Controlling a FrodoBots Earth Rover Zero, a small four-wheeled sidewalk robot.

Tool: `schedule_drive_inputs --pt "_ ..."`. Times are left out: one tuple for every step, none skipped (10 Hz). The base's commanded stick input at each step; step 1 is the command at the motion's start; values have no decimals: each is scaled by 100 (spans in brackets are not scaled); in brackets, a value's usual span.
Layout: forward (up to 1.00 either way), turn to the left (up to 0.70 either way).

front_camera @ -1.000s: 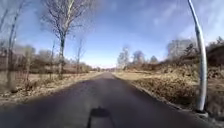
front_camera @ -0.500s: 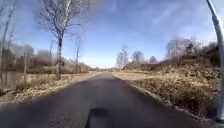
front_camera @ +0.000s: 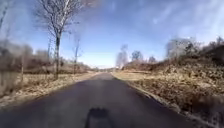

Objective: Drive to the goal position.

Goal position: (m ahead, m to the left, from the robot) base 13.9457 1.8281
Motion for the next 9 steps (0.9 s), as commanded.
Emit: schedule_drive_inputs --pt "85 7" --pt "85 8" --pt "85 9" --pt "85 9" --pt "85 8" --pt "85 7" --pt "85 6" --pt "85 4" --pt "85 4"
